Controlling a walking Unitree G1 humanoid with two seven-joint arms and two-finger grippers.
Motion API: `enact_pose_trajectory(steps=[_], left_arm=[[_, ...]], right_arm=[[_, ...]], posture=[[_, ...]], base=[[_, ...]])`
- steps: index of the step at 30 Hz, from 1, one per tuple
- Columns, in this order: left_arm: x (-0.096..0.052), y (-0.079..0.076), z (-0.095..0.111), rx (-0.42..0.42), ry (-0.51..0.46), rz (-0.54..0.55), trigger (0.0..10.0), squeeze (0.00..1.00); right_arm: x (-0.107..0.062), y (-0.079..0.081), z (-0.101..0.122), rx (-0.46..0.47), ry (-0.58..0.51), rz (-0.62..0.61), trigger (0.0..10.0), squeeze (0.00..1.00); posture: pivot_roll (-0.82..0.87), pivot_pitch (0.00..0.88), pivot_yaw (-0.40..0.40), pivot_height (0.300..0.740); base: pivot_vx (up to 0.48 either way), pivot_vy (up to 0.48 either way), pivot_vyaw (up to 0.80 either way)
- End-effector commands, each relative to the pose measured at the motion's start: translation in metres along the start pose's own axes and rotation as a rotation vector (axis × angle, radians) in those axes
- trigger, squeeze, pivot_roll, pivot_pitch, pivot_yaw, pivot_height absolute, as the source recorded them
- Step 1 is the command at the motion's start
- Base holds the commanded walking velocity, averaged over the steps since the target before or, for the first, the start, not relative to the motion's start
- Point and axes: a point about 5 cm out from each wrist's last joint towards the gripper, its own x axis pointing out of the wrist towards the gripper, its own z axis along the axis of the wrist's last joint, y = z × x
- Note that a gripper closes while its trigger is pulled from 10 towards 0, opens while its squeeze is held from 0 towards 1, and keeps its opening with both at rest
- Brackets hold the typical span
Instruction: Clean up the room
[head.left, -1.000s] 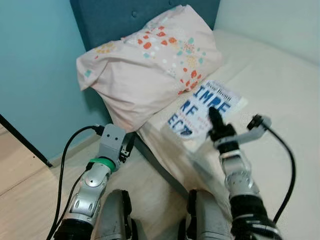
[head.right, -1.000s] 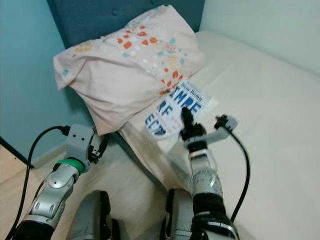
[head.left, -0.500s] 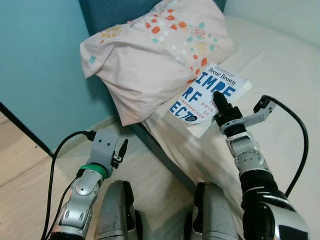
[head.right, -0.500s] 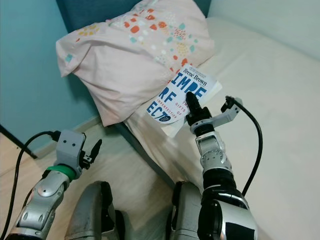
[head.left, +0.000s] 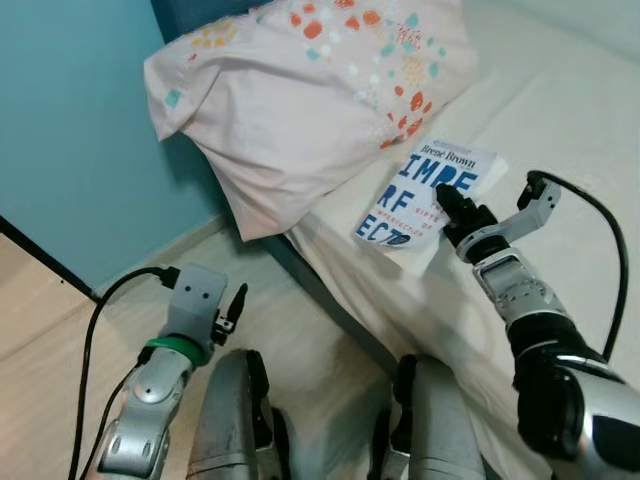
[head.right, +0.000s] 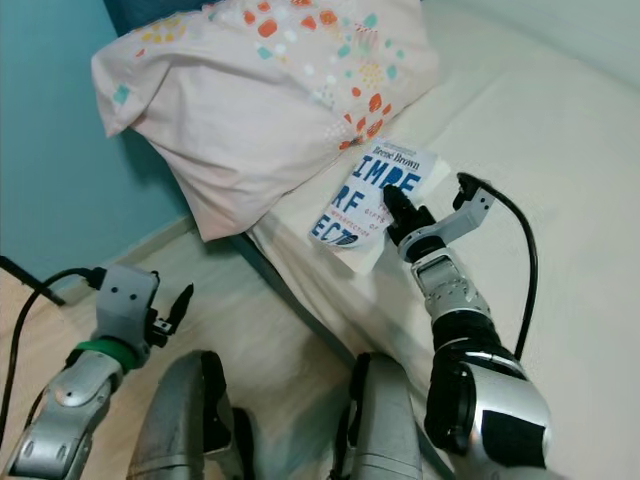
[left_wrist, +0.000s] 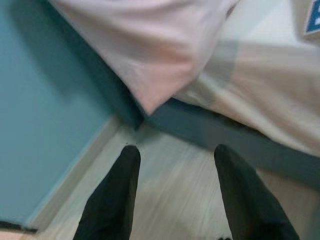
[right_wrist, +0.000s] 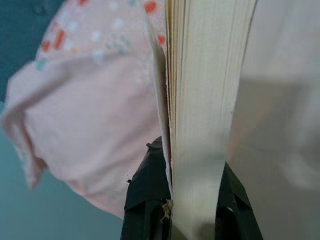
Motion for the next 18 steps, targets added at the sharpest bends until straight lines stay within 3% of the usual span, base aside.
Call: enact_pose_trajectory(steps=[1, 6, 15, 16, 17, 18], left_arm=[[-0.008, 0.002, -0.005, -0.005, 0.033, -0.007, 10.0, 0.0], [-0.024, 0.01, -0.001, 0.006, 0.049, 0.013, 10.0, 0.0], [-0.038, 0.012, 0.0, 0.015, 0.078, 0.005, 10.0, 0.0], [-0.038, 0.013, 0.0, 0.016, 0.081, 0.003, 10.0, 0.0], [-0.039, 0.013, 0.001, 0.016, 0.083, 0.002, 10.0, 0.0], [-0.039, 0.013, 0.001, 0.016, 0.083, 0.002, 10.0, 0.0]], right_arm=[[0.003, 0.005, 0.009, -0.008, -0.01, 0.029, 10.0, 0.0], [0.006, 0.006, 0.015, -0.021, -0.024, 0.021, 10.0, 0.0], [0.007, 0.005, 0.025, -0.065, -0.068, -0.026, 10.0, 0.0], [0.005, 0.002, 0.026, -0.086, -0.077, -0.049, 10.0, 0.06], [0.004, 0.0, 0.026, -0.098, -0.082, -0.063, 10.0, 0.29], [0.004, 0.0, 0.026, -0.098, -0.082, -0.063, 10.0, 0.29]], posture=[[0.23, 0.306, 0.069, 0.55], [0.27, 0.34, 0.075, 0.55], [0.29, 0.37, 0.096, 0.55], [0.3, 0.371, 0.099, 0.55], [0.3, 0.372, 0.101, 0.55], [0.3, 0.372, 0.101, 0.55]], base=[[0.0, 0.0, 0.0], [0.0, 0.0, 0.0], [0.0, 0.0, 0.0], [0.0, 0.0, 0.0], [0.0, 0.0, 0.0], [0.0, 0.0, 0.0]])
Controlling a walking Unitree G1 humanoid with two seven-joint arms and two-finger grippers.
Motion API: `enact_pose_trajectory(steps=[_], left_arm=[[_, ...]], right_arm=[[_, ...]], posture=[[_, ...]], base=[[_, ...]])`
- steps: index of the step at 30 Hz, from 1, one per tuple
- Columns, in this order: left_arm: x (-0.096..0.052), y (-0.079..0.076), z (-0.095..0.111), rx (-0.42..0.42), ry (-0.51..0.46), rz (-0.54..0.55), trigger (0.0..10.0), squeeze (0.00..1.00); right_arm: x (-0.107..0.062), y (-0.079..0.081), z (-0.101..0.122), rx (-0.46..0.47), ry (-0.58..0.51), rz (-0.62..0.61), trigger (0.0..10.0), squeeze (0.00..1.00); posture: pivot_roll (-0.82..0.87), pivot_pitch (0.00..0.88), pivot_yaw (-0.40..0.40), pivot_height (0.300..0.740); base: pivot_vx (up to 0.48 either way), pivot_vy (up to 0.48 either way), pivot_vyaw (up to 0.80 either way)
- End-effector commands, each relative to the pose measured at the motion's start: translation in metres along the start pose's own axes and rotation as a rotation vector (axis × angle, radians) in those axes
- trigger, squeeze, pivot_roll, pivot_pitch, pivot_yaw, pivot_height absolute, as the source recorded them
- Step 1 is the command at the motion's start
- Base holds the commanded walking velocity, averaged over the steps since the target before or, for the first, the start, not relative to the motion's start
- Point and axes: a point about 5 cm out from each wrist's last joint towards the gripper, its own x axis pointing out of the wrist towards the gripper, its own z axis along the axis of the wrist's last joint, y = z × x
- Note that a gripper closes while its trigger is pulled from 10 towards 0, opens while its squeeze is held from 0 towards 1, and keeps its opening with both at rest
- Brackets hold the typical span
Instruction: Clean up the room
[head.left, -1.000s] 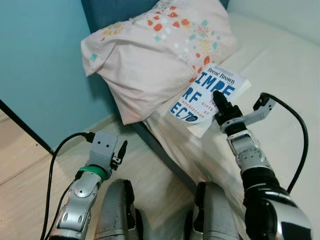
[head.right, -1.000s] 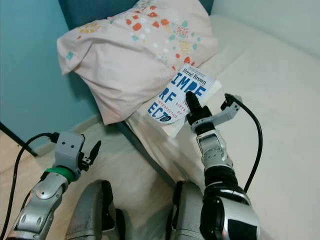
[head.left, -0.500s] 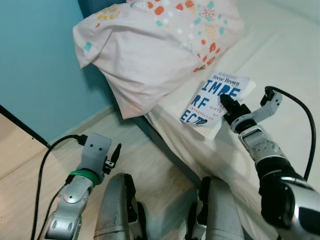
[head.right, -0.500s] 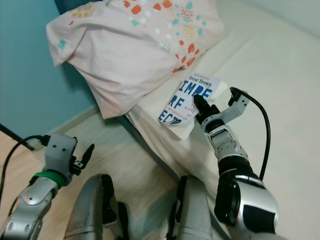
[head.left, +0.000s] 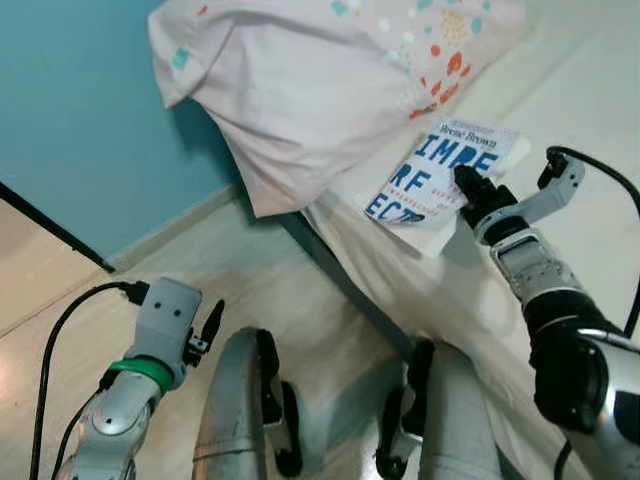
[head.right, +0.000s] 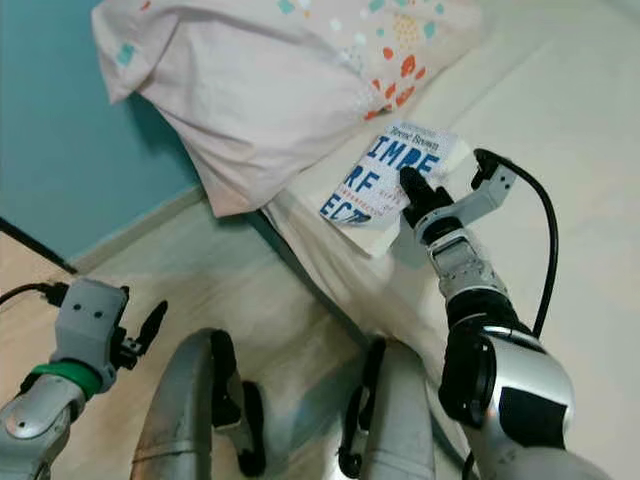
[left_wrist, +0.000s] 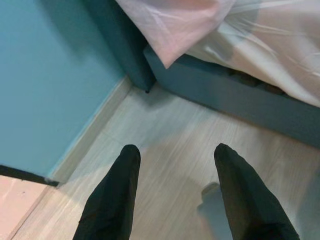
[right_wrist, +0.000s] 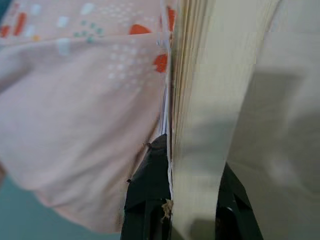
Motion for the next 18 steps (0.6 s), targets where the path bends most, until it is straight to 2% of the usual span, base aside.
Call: enact_pose_trajectory(steps=[1, 2, 3, 4, 6, 7, 16, 17, 18], left_arm=[[-0.005, 0.0, -0.007, -0.012, 0.042, -0.015, 10.0, 0.0], [-0.005, 0.0, -0.007, -0.012, 0.042, -0.015, 10.0, 0.0], [-0.005, 0.0, -0.007, -0.011, 0.045, -0.019, 10.0, 0.0], [-0.004, 0.0, -0.006, -0.009, 0.047, -0.024, 10.0, 0.0], [-0.003, 0.0, -0.005, -0.007, 0.048, -0.027, 10.0, 0.0], [-0.003, 0.0, -0.005, -0.006, 0.049, -0.03, 10.0, 0.0], [0.004, -0.001, -0.003, -0.005, 0.047, -0.033, 10.0, 0.0], [0.005, -0.001, -0.003, -0.007, 0.047, -0.033, 10.0, 0.0], [0.005, -0.001, -0.003, -0.007, 0.047, -0.033, 10.0, 0.0]], right_arm=[[-0.006, -0.011, 0.001, -0.014, -0.023, -0.066, 10.0, 0.42], [-0.006, -0.011, 0.001, -0.014, -0.023, -0.066, 10.0, 0.42], [-0.008, -0.015, 0.002, -0.017, -0.034, -0.085, 10.0, 0.56], [-0.01, -0.018, 0.001, -0.028, -0.037, -0.105, 10.0, 0.95], [-0.012, -0.02, 0.001, -0.038, -0.036, -0.118, 10.0, 0.95], [-0.013, -0.022, -0.001, -0.047, -0.029, -0.128, 10.0, 1.0], [-0.014, -0.026, 0.004, -0.079, -0.054, -0.18, 10.0, 1.0], [-0.013, -0.026, 0.008, -0.087, -0.065, -0.184, 10.0, 0.83], [-0.013, -0.026, 0.008, -0.087, -0.065, -0.184, 10.0, 0.83]], posture=[[0.3, 0.371, 0.106, 0.55], [0.3, 0.371, 0.106, 0.55], [0.29, 0.369, 0.109, 0.55], [0.29, 0.365, 0.113, 0.55], [0.29, 0.363, 0.115, 0.55], [0.29, 0.359, 0.116, 0.55], [0.28, 0.324, 0.109, 0.55], [0.28, 0.312, 0.106, 0.55], [0.28, 0.312, 0.106, 0.55]], base=[[0.0, 0.0, 0.0], [0.0, 0.0, 0.0], [0.0, 0.0, 0.0], [0.0, 0.0, 0.0], [0.0, 0.0, 0.0], [0.0, 0.0, 0.0], [0.0, 0.0, 0.0], [0.0, 0.0, 0.0], [0.0, 0.0, 0.0]])
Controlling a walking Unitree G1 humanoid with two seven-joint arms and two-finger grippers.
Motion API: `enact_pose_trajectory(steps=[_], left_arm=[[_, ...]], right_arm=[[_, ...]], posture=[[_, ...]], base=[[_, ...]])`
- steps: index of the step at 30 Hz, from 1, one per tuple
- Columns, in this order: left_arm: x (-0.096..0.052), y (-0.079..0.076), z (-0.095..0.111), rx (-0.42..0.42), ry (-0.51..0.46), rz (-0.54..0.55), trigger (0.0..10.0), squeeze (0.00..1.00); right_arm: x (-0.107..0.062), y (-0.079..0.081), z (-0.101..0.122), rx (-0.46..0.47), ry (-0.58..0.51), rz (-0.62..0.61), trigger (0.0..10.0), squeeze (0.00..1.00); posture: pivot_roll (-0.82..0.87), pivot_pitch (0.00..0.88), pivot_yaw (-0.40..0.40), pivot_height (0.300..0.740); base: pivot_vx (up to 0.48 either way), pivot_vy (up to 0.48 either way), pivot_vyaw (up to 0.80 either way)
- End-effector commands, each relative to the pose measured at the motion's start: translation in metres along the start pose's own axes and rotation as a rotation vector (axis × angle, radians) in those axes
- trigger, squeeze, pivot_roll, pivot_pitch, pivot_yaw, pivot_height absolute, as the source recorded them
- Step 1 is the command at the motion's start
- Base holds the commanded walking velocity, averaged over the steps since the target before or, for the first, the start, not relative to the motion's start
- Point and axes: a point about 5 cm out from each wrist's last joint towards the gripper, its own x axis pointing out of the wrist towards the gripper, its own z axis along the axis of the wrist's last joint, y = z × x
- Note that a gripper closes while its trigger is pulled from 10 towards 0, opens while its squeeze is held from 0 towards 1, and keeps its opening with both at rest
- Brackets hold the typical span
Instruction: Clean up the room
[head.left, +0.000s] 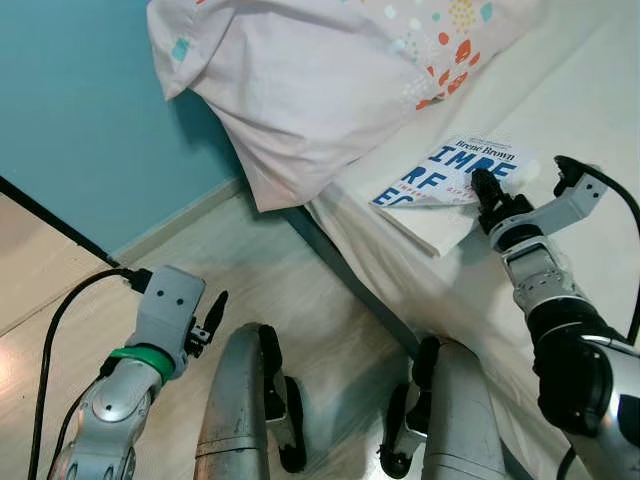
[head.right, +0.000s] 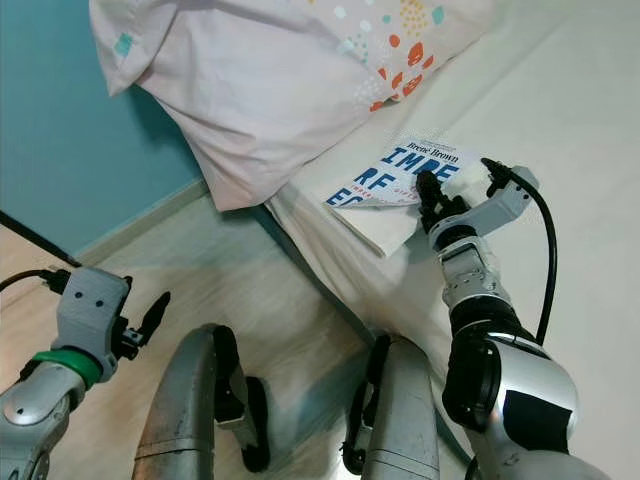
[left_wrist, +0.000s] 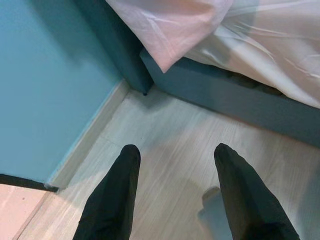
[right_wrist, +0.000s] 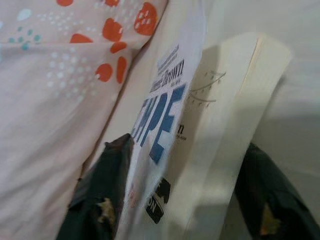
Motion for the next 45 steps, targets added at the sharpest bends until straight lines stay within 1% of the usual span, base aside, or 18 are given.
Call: enact_pose_trajectory(steps=[1, 3, 8, 14, 16, 18, 19, 20, 21, 23, 24, 26, 27, 29, 30, 33, 37, 45], left_arm=[[-0.001, -0.003, -0.014, -0.022, 0.064, -0.011, 10.0, 0.0], [0.002, -0.005, -0.014, -0.027, 0.061, -0.011, 10.0, 0.0], [0.007, -0.008, -0.014, -0.035, 0.054, -0.011, 10.0, 0.0], [0.015, -0.013, -0.013, -0.048, 0.039, -0.016, 10.0, 0.0], [0.015, -0.013, -0.013, -0.048, 0.039, -0.016, 10.0, 0.0], [0.017, -0.016, -0.013, -0.056, 0.033, -0.012, 10.0, 0.0], [0.017, -0.016, -0.013, -0.056, 0.033, -0.012, 10.0, 0.0], [0.018, -0.017, -0.013, -0.063, 0.028, -0.007, 10.0, 0.0], [0.02, -0.018, -0.013, -0.072, 0.022, 0.0, 10.0, 0.0], [0.023, -0.021, -0.011, -0.086, 0.006, 0.006, 10.0, 0.0], [0.023, -0.021, -0.011, -0.086, 0.006, 0.006, 10.0, 0.0], [0.029, -0.023, -0.008, -0.097, -0.013, 0.0, 10.0, 0.0], [0.029, -0.023, -0.008, -0.097, -0.013, 0.0, 10.0, 0.0], [0.035, -0.025, -0.003, -0.106, -0.038, -0.011, 10.0, 0.0], [0.039, -0.026, 0.0, -0.109, -0.051, -0.016, 10.0, 0.0], [0.046, -0.026, 0.007, -0.115, -0.08, -0.019, 10.0, 0.0], [0.059, -0.021, 0.028, -0.132, -0.157, 0.0, 10.0, 0.0], [0.061, -0.017, 0.036, -0.12, -0.201, 0.014, 10.0, 0.0]], right_arm=[[-0.002, -0.007, 0.004, -0.006, -0.016, -0.033, 10.0, 0.0], [0.0, -0.006, 0.016, -0.008, -0.051, -0.029, 10.0, 0.0], [0.001, -0.007, 0.023, -0.013, -0.067, -0.032, 10.0, 0.0], [-0.009, -0.021, 0.016, 0.014, -0.071, -0.054, 10.0, 0.0], [-0.009, -0.021, 0.016, 0.014, -0.071, -0.054, 10.0, 0.0], [-0.018, -0.032, 0.01, 0.024, -0.095, -0.067, 10.0, 0.0], [-0.018, -0.032, 0.01, 0.024, -0.095, -0.067, 10.0, 0.0], [-0.024, -0.036, 0.005, -0.008, -0.111, -0.063, 10.0, 0.0], [-0.034, -0.035, -0.005, -0.087, -0.142, -0.031, 10.0, 0.0], [-0.054, -0.02, -0.02, -0.204, -0.206, 0.054, 10.0, 0.0], [-0.054, -0.02, -0.02, -0.204, -0.206, 0.054, 10.0, 0.0], [-0.07, -0.001, -0.029, -0.246, -0.23, 0.114, 10.0, 0.0], [-0.07, -0.001, -0.029, -0.246, -0.23, 0.114, 10.0, 0.0], [-0.081, 0.015, -0.038, -0.287, -0.226, 0.152, 10.0, 0.0], [-0.084, 0.02, -0.041, -0.328, -0.217, 0.162, 10.0, 0.0], [-0.086, 0.027, -0.043, -0.341, -0.248, 0.165, 10.0, 0.0], [-0.09, 0.056, -0.044, -0.465, -0.311, 0.268, 10.0, 0.0], [-0.099, 0.07, -0.048, -0.433, -0.268, 0.285, 10.0, 0.0]], posture=[[0.27, 0.299, 0.101, 0.55], [0.26, 0.284, 0.094, 0.55], [0.24, 0.269, 0.084, 0.55], [0.21, 0.254, 0.059, 0.55], [0.21, 0.254, 0.059, 0.55], [0.2, 0.24, 0.043, 0.55], [0.2, 0.24, 0.043, 0.55], [0.19, 0.228, 0.036, 0.55], [0.17, 0.214, 0.033, 0.55], [0.16, 0.201, 0.028, 0.55], [0.16, 0.201, 0.028, 0.55], [0.12, 0.175, 0.036, 0.55], [0.12, 0.175, 0.036, 0.55], [0.1, 0.156, 0.037, 0.55], [0.09, 0.153, 0.037, 0.55], [0.08, 0.132, 0.037, 0.559], [0.07, 0.092, 0.031, 0.577], [0.07, 0.075, 0.027, 0.604]], base=[[0.0, 0.0, 0.0], [0.0, 0.0, 0.0], [0.0, 0.0, 0.0], [0.0, 0.0, 0.0], [0.0, 0.0, 0.0], [0.0, 0.0, 0.0], [0.0, 0.0, 0.0], [0.0, 0.0, 0.0], [0.0, 0.0, 0.0], [0.0, 0.0, 0.0], [0.0, 0.0, 0.0], [0.0, 0.0, 0.0], [0.0, 0.0, 0.0], [0.0, 0.0, 0.0], [0.0, 0.0, 0.0], [0.0, 0.0, -0.4], [0.0, 0.0, 0.0], [0.0, 0.0, 0.0]])
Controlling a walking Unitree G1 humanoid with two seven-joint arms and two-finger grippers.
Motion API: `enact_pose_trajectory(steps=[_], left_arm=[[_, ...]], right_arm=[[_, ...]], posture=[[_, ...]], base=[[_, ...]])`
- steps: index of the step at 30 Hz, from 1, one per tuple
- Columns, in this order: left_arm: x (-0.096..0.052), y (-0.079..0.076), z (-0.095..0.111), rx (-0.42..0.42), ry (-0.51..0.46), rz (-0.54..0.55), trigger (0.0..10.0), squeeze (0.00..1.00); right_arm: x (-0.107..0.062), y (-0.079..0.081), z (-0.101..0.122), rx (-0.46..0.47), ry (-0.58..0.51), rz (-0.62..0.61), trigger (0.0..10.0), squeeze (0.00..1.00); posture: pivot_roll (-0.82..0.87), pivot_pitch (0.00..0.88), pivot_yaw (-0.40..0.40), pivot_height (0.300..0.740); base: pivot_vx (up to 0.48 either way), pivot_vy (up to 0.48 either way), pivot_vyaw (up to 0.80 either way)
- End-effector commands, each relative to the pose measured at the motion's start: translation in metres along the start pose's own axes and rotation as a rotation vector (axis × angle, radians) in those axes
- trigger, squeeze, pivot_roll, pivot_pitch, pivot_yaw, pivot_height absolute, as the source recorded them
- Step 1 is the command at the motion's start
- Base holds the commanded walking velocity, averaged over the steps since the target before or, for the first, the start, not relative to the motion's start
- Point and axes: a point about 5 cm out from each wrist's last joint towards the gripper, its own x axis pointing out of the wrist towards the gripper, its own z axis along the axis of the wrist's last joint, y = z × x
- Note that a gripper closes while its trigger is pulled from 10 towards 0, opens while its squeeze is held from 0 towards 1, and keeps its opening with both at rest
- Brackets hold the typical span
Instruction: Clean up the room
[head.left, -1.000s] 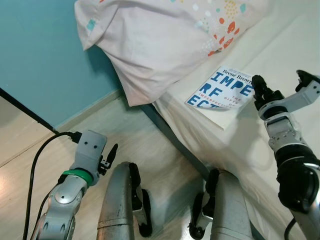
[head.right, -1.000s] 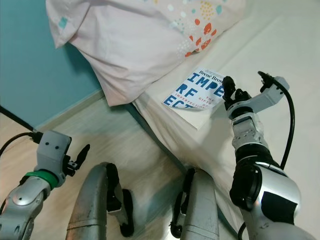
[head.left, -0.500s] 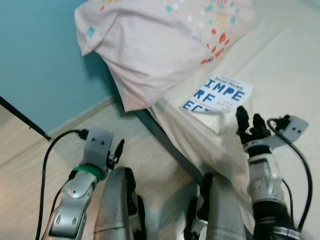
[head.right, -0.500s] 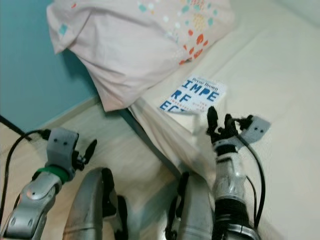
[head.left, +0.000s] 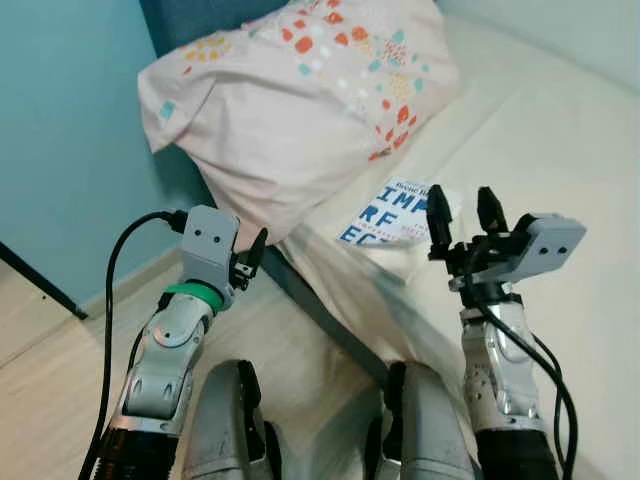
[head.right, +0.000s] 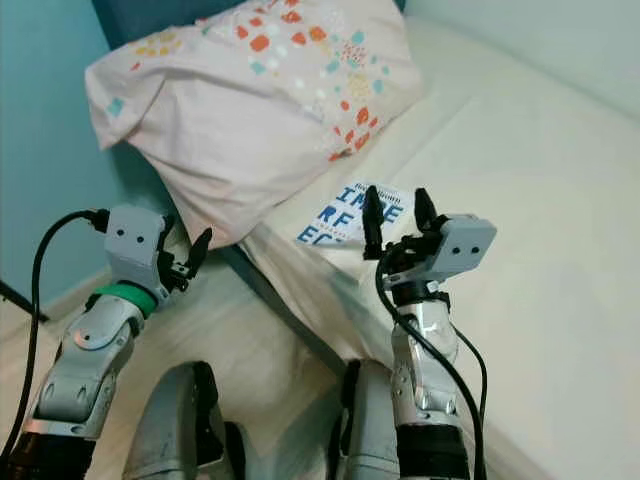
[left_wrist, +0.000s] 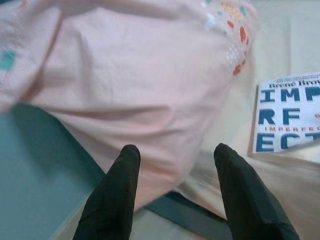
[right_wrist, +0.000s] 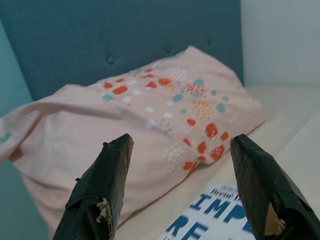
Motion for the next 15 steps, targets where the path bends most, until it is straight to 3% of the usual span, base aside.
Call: enact_pose_trajectory(steps=[1, 15], left_arm=[[-0.003, 0.003, -0.008, 0.006, 0.017, 0.02, 10.0, 0.0], [-0.001, 0.005, -0.013, -0.032, 0.034, 0.06, 10.0, 0.0]], right_arm=[[-0.005, 0.001, -0.003, 0.023, 0.034, -0.018, 10.0, 0.0], [-0.013, 0.008, -0.021, 0.031, 0.118, -0.013, 10.0, 0.0]], posture=[[0.06, 0.073, 0.023, 0.613], [0.07, 0.071, 0.011, 0.659]], base=[[0.0, 0.0, 0.0], [0.0, 0.0, 0.0]])
